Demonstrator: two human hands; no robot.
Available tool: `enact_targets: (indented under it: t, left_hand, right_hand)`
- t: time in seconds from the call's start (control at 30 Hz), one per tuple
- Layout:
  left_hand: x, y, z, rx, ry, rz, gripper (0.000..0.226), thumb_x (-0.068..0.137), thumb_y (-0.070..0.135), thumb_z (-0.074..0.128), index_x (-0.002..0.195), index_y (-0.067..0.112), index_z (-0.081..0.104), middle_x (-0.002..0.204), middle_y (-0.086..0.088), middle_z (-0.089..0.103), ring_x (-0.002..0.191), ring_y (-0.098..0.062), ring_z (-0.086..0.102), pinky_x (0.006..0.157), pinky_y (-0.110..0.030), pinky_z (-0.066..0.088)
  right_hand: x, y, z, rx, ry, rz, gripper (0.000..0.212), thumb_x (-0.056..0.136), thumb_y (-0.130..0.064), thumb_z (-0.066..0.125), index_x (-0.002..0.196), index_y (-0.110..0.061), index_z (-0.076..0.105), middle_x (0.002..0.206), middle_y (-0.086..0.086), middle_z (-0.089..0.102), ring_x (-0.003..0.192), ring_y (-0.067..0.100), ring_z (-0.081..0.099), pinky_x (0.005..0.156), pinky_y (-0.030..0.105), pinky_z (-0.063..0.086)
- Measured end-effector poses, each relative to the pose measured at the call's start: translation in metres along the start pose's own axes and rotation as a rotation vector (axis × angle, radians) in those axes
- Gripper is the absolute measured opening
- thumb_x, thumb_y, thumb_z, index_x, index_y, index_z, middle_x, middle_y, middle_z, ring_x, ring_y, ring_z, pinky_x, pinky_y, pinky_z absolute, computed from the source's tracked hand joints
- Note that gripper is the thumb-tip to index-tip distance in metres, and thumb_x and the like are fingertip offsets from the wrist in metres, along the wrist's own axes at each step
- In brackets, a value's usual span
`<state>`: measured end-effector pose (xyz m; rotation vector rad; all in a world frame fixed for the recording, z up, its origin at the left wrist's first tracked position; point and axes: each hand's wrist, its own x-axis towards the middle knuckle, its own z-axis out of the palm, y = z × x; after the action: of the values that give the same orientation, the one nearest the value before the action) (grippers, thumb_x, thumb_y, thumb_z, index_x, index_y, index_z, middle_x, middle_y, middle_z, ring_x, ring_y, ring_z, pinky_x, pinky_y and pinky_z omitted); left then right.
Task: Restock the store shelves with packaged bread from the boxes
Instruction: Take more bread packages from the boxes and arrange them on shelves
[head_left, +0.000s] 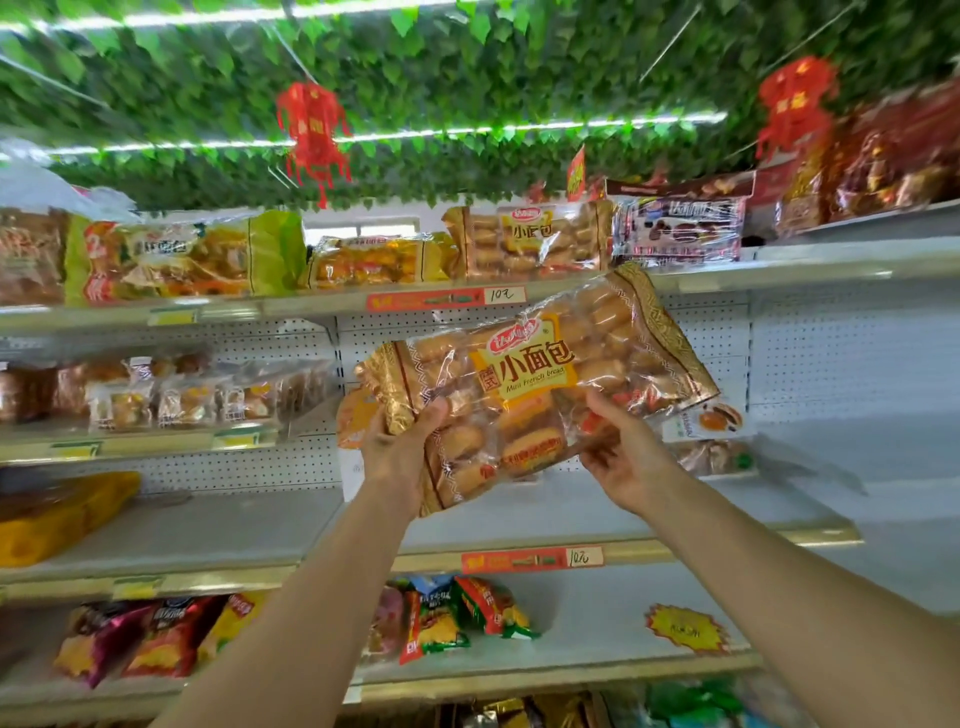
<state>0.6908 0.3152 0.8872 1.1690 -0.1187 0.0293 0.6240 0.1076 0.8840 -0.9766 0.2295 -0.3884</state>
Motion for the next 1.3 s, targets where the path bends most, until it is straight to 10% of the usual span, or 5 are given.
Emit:
enact_targets:
  t: [0.23,0.43,0.6,0.93,1.3]
  left_hand:
    - [0.045,0.002,0.061,0.073,0.033,0.108,0.057,0.071,0.03,0.087,0.12,0.033,0.058,0.107,-0.005,0.075,0.087,-0.023,0.073,0.091,-0.047,0.055]
    - [0.084,0.011,0.091,0.134,0.04,0.167,0.043,0.078,0.026,0.081,0.117,0.019,0.064,0.095,-0.003,0.074,0.064,-0.012,0.073,0.057,-0.027,0.058]
    - [0.126,0.028,0.103,0.177,0.06,0.209,0.033,0.075,0.03,0.084,0.103,0.025,0.067,0.095,-0.004,0.076,0.089,-0.026,0.073,0.089,-0.049,0.057]
    - [0.202,0.063,0.112,0.214,-0.012,0.307,0.03,0.079,0.028,0.08,0.103,0.025,0.063,0.092,0.001,0.072,0.084,-0.017,0.069,0.084,-0.037,0.055]
    - [0.276,0.111,0.159,0.167,-0.074,0.401,0.116,0.047,0.048,0.093,0.147,0.021,0.041,0.129,-0.007,0.064,0.12,-0.03,0.06,0.109,-0.053,0.041]
  right_hand:
    - [0.06,-0.044,-0.012,0.015,0.006,-0.062,0.019,0.079,-0.019,0.077,0.089,-0.011,0.063,0.089,0.006,0.067,0.083,0.019,0.063,0.069,0.029,0.051]
    - [0.107,-0.064,-0.005,0.084,0.071,-0.087,0.036,0.073,-0.016,0.083,0.101,-0.005,0.063,0.096,0.01,0.071,0.082,0.021,0.067,0.07,0.03,0.057]
    - [0.141,-0.072,0.016,0.092,0.066,-0.139,0.025,0.078,-0.013,0.08,0.091,-0.005,0.06,0.083,0.008,0.066,0.072,0.017,0.063,0.074,0.031,0.057]
    - [0.206,-0.089,0.049,0.062,-0.03,-0.186,0.03,0.085,-0.015,0.071,0.111,-0.003,0.061,0.084,0.012,0.068,0.085,0.025,0.067,0.069,0.033,0.058]
    - [0.276,-0.149,0.083,-0.065,-0.061,-0.272,0.034,0.089,-0.015,0.067,0.121,-0.006,0.058,0.112,0.012,0.066,0.092,0.021,0.066,0.062,0.029,0.06]
